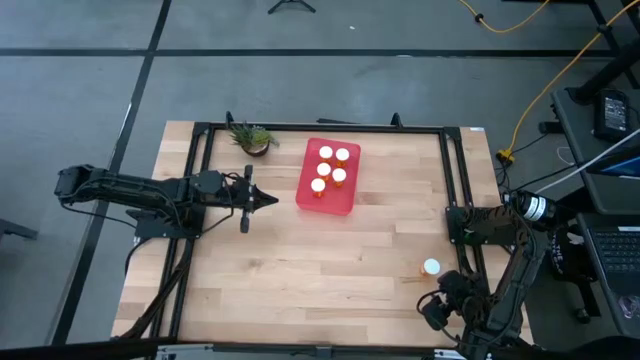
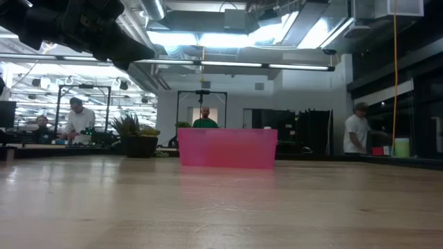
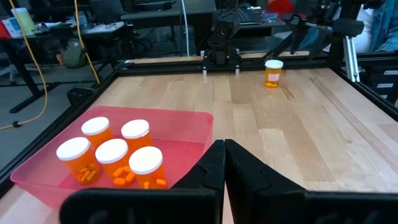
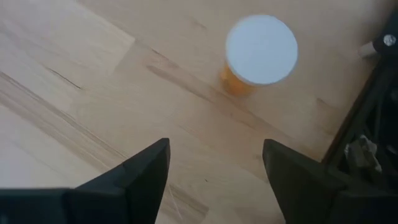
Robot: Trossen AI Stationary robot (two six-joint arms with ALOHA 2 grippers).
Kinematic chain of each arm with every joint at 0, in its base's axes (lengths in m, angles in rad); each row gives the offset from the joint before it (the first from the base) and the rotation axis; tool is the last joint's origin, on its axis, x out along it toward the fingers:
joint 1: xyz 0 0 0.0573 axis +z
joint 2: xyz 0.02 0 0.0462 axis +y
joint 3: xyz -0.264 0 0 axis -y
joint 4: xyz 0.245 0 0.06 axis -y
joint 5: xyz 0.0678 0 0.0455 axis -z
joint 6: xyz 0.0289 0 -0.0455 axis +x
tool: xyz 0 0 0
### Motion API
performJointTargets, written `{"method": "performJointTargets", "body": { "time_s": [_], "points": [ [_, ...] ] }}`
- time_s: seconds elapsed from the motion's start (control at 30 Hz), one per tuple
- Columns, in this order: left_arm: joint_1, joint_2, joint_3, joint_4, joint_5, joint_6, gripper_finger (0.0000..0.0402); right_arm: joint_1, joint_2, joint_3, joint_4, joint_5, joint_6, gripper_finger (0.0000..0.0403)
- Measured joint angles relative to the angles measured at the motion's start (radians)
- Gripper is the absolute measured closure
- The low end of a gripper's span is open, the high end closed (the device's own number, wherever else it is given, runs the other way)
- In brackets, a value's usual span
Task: Pick and place pill bottles into a basket
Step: Put the orange pill bottle into the red bin
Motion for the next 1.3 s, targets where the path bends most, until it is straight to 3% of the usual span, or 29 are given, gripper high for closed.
{"method": "performJointTargets", "body": {
  "time_s": [0.3,0.77,1.3],
  "points": [
    [0.0,0.0,0.0,0.0,0.0,0.0,0.0399,0.0,0.0,-0.007,-0.003,-0.021,0.021,0.0109],
    [0.0,0.0,0.0,0.0,0.0,0.0,0.0398,0.0,0.0,-0.177,0.131,-0.015,0.027,0.0106],
    [0.0,0.0,0.0,0.001,0.0,0.0,0.0397,0.0,0.0,-0.313,0.225,0.134,0.054,0.0106]
  ]
}}
